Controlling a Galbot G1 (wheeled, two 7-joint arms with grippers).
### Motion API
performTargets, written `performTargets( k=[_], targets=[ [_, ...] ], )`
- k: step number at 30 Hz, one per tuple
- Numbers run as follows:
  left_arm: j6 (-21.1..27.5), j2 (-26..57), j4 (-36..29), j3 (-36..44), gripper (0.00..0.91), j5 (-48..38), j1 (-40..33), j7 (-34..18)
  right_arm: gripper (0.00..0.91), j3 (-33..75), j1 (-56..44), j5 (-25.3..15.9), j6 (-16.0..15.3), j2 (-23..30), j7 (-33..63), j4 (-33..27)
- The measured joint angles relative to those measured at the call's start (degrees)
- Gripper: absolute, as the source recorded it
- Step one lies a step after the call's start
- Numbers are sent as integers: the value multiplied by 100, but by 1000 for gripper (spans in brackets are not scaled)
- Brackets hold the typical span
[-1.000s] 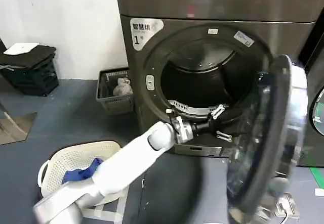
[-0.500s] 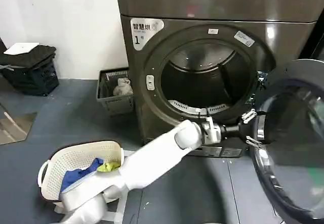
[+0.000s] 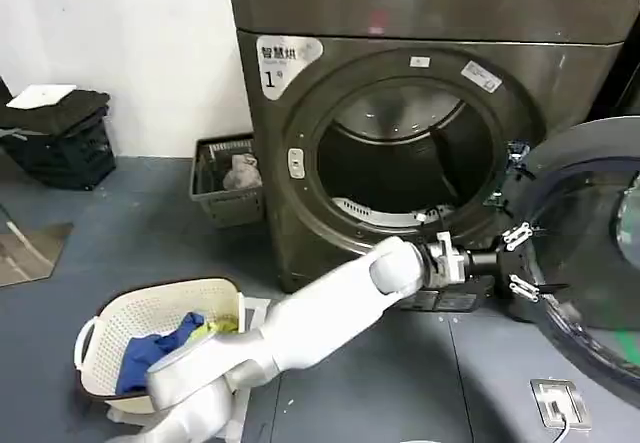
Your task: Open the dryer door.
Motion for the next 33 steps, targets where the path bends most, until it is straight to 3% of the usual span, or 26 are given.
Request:
performTargets(
  k=[20, 33],
  targets=[
    [45, 1, 69, 15, 907, 17, -49, 20, 907, 53, -30, 13, 121, 0, -21, -185],
    [3, 1, 619, 279, 907, 262, -471, 234, 907, 17, -34, -8, 196, -1, -48, -116]
  ],
)
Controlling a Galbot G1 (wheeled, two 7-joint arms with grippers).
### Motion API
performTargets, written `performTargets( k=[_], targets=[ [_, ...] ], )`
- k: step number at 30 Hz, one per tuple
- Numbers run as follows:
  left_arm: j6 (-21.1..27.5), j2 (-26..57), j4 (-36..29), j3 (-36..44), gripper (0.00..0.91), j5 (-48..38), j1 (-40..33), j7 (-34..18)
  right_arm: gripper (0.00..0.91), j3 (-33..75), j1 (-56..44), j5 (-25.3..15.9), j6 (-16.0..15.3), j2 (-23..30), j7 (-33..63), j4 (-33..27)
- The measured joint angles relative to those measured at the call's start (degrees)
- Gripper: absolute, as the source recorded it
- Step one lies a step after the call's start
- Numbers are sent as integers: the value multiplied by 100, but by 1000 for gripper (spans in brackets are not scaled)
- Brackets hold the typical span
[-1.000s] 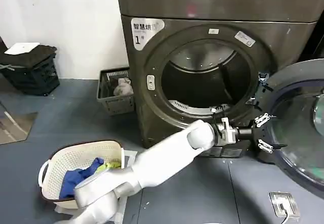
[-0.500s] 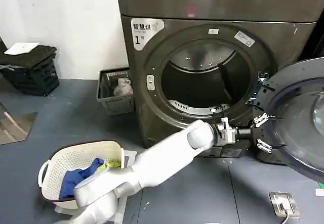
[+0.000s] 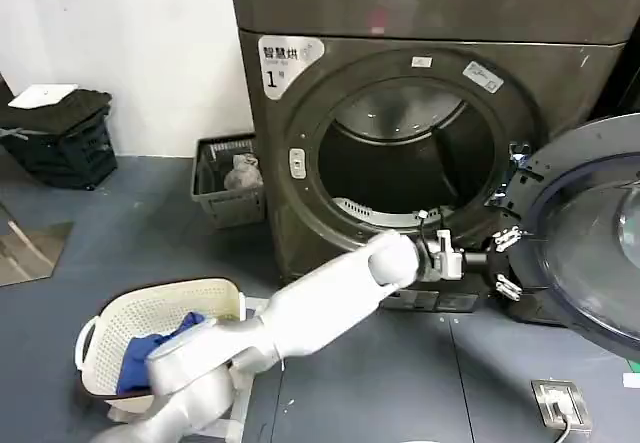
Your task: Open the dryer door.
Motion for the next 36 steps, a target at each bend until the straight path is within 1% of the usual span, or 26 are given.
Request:
performTargets(
  k=[7, 12, 17, 21, 26, 30, 32, 36],
  targets=[
    [-25, 0, 239, 36, 907, -273, -346, 146, 907, -40, 9, -13, 11, 0, -9, 34],
    [-23, 0, 194, 139, 907, -642, -539, 364, 907, -99, 34, -22, 11, 0, -11, 69],
    [-53, 0, 83, 192, 907, -1270, -620, 651, 907, -168, 67, -56, 10, 0, -11, 131],
    [-44, 0, -13, 303, 907, -1575, -720, 733, 907, -190, 80, -71, 10, 0, -11, 167],
    [-15, 0, -105, 449, 907, -1680, -802, 694, 907, -188, 84, -76, 10, 0, -9, 178],
    [96, 0, -230, 593, 907, -1684, -800, 482, 907, -194, 101, -102, 7, 0, -6, 217],
    [246, 0, -322, 672, 907, -1690, -795, 352, 907, -203, 107, -123, 8, 0, -3, 231],
    [736, 0, -563, 836, 907, -1712, -727, 7, 907, -228, 125, -148, 14, 0, 2, 239]
  ],
)
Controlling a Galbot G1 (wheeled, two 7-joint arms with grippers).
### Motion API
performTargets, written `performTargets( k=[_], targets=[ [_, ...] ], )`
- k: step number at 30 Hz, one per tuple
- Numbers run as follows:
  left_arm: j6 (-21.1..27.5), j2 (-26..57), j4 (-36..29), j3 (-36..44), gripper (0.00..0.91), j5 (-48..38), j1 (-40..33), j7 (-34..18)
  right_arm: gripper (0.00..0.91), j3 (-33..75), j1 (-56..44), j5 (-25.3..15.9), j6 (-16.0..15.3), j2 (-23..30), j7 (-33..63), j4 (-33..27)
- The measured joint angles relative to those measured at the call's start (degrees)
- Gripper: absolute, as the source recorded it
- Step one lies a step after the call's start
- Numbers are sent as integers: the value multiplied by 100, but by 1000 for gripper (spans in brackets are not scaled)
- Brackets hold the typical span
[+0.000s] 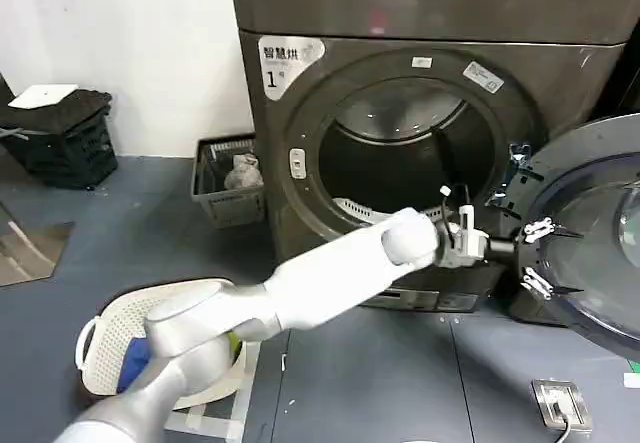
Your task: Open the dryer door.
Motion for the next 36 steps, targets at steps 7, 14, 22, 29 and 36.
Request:
performTargets(
  k=[7, 14, 22, 29, 36],
  targets=[
    [563, 0, -373, 83, 907, -273, 13, -345, 907, -99, 72, -84, 9, 0, 9, 94],
    [1022, 0, -704, 93, 907, -460, 48, -585, 907, -171, 103, -119, 13, 0, 13, 164],
    [1121, 0, -824, 119, 907, -391, -205, -605, 907, -161, 77, -107, 45, 0, 15, 111],
    [1136, 0, -847, 219, 907, -498, -713, -603, 907, -185, 83, -102, 52, 0, 15, 132],
    [1325, 0, -909, 373, 907, -519, -957, -596, 907, -214, 97, -99, 44, 0, 15, 182]
  ],
)
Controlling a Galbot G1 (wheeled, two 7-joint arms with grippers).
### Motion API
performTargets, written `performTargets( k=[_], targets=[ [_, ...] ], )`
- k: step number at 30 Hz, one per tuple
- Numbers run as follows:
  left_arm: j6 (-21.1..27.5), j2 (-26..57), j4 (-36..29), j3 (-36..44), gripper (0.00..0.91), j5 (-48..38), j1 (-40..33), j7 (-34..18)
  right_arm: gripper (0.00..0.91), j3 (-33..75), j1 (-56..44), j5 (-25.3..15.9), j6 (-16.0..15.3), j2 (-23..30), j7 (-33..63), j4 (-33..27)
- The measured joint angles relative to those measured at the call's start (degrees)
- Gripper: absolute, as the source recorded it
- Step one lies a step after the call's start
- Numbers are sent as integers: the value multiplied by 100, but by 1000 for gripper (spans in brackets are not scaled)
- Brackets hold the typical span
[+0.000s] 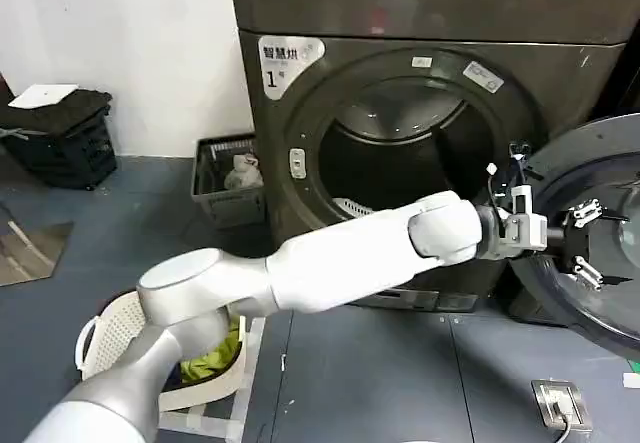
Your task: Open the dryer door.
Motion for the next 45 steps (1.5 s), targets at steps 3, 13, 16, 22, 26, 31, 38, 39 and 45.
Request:
performTargets(
  k=[3, 13, 16, 22, 26, 31, 38, 39, 45],
  targets=[
    [40, 0, -35, 29, 907, -88, -67, -14, 907, -9, 11, -1, 0, 0, 0, 2],
    [375, 0, -220, 228, 907, -1029, -538, 1, 907, -76, 48, -24, 0, 1, -1, 40],
    [507, 0, -247, 325, 907, -908, -626, -12, 907, -133, 78, -58, -2, 0, -2, 99],
    [609, 0, -303, 405, 907, -574, -545, -300, 907, -191, 120, -138, 6, 0, 5, 140],
    [1002, 0, -378, 365, 907, -866, -443, -653, 907, -198, 132, -152, 14, 0, 16, 144],
    [1545, 1, -402, 280, 907, -1427, -312, -991, 907, -166, 121, -145, 32, 0, 17, 105],
    [1199, 1, -396, 129, 907, -1538, -38, -743, 907, -22, 38, -34, 80, 1, 8, -74],
    [1215, 1, -430, 70, 907, -1491, 30, -735, 907, 8, 20, 1, 75, 1, 2, -104],
    [1186, 1, -755, -368, 907, -864, 582, -502, 907, 113, -24, 50, 36, 1, -17, -331]
  ],
)
